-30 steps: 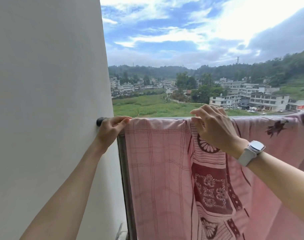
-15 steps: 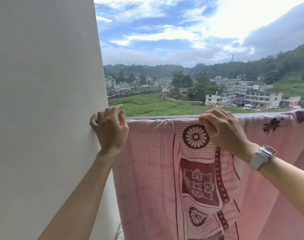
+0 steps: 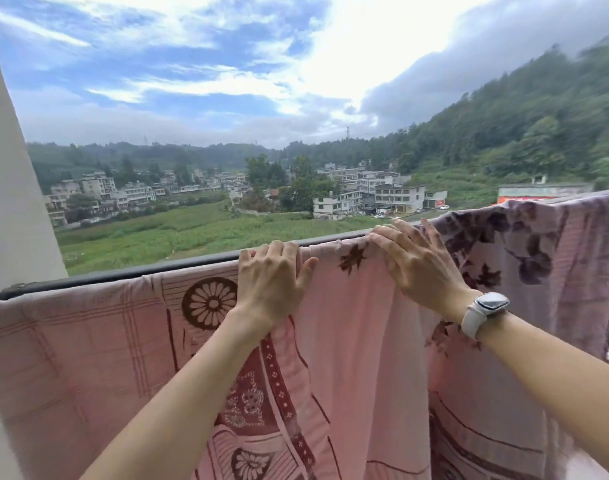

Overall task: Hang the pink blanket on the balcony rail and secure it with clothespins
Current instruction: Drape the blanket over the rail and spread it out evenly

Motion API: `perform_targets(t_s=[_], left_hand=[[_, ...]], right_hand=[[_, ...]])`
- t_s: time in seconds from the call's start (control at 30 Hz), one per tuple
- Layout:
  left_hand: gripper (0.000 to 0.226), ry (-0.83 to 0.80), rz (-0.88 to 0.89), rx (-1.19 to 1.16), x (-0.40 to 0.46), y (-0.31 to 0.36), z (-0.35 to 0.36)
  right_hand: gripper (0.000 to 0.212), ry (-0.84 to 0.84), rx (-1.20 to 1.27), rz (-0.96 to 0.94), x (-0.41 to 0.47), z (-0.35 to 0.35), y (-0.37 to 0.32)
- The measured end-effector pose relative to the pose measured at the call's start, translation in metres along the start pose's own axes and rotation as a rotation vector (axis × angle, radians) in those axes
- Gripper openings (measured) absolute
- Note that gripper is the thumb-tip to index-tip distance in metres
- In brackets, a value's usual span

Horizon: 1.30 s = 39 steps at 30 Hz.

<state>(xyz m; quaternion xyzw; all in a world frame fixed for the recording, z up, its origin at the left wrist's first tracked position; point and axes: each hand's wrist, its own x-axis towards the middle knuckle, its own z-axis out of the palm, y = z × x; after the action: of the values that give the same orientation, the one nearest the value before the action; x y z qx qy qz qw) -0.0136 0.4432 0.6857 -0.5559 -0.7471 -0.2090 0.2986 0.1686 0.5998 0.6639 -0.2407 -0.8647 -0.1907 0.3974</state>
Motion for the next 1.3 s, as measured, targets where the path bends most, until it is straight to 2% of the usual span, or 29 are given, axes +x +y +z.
perform_targets(t_s=[0.2,0.33,0.43,0.6,0.77,0.83,0.93,1.0,1.13,1.23,1.3], left_hand=[[0.053,-0.006,0.112,-0.085,0.045,0.121,0.042],[0.055,0.04,0.145,-0.094,0.089,0.221,0.074],[0.054,-0.01,0.164,-0.113,0.123,0.29,0.101],[0.051,-0.006,0.179,-0.093,0.175,0.379,0.14],[0.045,-0.043,0.278,-0.13,0.225,0.463,0.172],[0.035,-0.015,0.241,-0.187,0.24,0.491,0.187],[0.017,0.17,0.085,-0.311,0.256,0.52,0.21],[0.007,0.275,0.025,-0.361,0.262,0.537,0.222],[0.007,0.299,-0.044,-0.377,0.288,0.581,0.238],[0.011,0.301,-0.13,-0.472,0.314,0.615,0.247],[0.01,0.339,-0.127,-0.506,0.334,0.639,0.25]], right_hand=[[0.047,0.007,0.047,0.141,-0.049,-0.024,0.129],[0.036,0.003,0.035,0.21,-0.088,-0.035,0.227],[0.036,0.009,0.04,0.234,-0.108,-0.043,0.296],[0.031,0.008,0.025,0.281,-0.139,-0.051,0.397],[0.033,0.002,0.011,0.347,-0.135,-0.048,0.485],[0.036,-0.015,0.019,0.329,-0.126,-0.042,0.514],[0.044,-0.088,0.08,0.221,-0.104,-0.03,0.555],[0.041,-0.13,0.158,0.144,-0.088,-0.019,0.577],[0.008,-0.089,0.382,0.0,-0.059,-0.006,0.61],[0.009,-0.058,0.449,0.057,-0.051,-0.014,0.665],[0.008,-0.013,0.439,0.115,-0.054,-0.02,0.713]])
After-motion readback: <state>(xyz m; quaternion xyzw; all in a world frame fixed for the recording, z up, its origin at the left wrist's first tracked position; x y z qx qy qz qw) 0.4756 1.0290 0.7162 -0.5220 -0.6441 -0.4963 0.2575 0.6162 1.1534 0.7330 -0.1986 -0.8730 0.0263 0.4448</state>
